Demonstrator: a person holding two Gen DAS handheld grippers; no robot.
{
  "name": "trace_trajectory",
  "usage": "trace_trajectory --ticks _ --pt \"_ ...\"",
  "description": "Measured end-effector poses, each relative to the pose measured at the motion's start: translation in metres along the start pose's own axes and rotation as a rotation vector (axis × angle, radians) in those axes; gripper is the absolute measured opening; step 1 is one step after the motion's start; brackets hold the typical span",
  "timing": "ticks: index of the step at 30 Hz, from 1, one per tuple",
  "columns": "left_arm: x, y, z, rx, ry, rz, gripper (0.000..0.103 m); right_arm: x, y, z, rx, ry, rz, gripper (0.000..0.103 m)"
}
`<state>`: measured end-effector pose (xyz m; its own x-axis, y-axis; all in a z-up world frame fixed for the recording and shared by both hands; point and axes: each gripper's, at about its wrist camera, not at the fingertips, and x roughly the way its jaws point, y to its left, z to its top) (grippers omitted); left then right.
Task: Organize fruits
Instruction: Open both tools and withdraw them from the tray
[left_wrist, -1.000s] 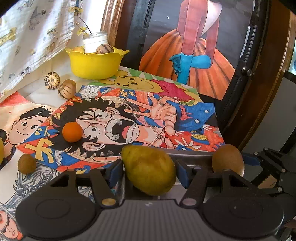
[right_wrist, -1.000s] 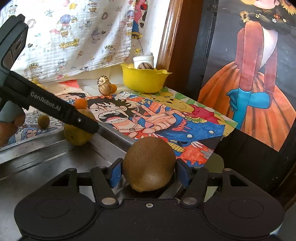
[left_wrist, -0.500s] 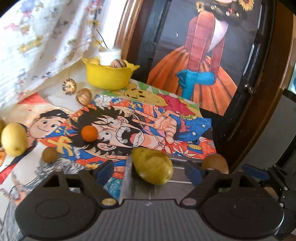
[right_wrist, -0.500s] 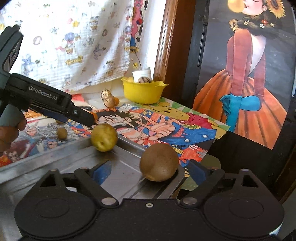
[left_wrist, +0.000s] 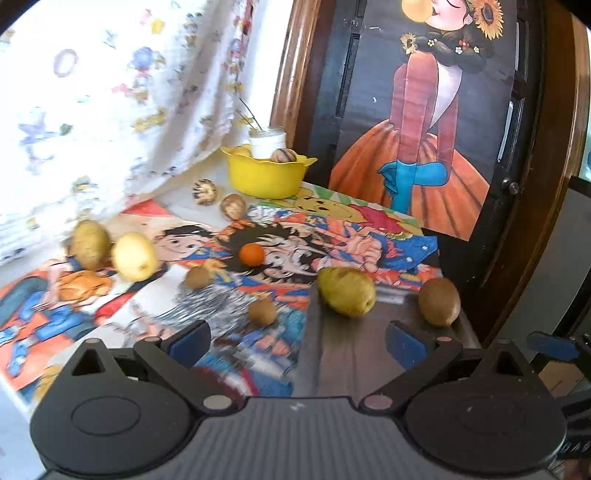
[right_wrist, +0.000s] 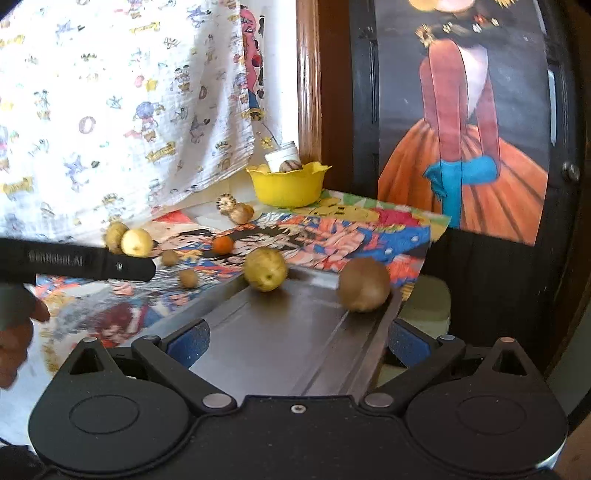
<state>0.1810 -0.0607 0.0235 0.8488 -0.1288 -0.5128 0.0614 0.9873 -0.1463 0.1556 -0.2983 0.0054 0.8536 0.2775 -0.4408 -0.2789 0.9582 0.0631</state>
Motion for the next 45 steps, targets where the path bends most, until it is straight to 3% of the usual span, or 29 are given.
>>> trace_trajectory --ticks 5,11,17,25,35,45 --pt "-0.028 0.010 -0.016 0.023 -0.011 0.028 0.103 -0.020 0.020 -0.011 0.013 0.038 0.014 0.102" --pt "-0.053 0.023 -0.035 0.064 0.031 0.055 0.103 -0.038 0.040 -0.021 -0.018 0.105 0.028 0.102" --pt "-0.071 0.031 -0.052 0.090 0.062 0.051 0.103 -0.042 0.057 -0.030 -0.029 0.222 0.040 0.102" --pt "-0.083 0.043 -0.062 0.085 0.087 0.066 0.103 -0.042 0.077 -0.033 -0.071 0.292 0.042 0.102" --pt "-0.087 0.066 -0.062 0.056 0.105 0.112 0.103 -0.031 0.087 -0.029 -0.084 0.318 0.048 0.102" --pt "-0.079 0.092 -0.057 0.009 0.129 0.175 0.103 -0.021 0.089 -0.015 -0.070 0.241 0.051 0.102"
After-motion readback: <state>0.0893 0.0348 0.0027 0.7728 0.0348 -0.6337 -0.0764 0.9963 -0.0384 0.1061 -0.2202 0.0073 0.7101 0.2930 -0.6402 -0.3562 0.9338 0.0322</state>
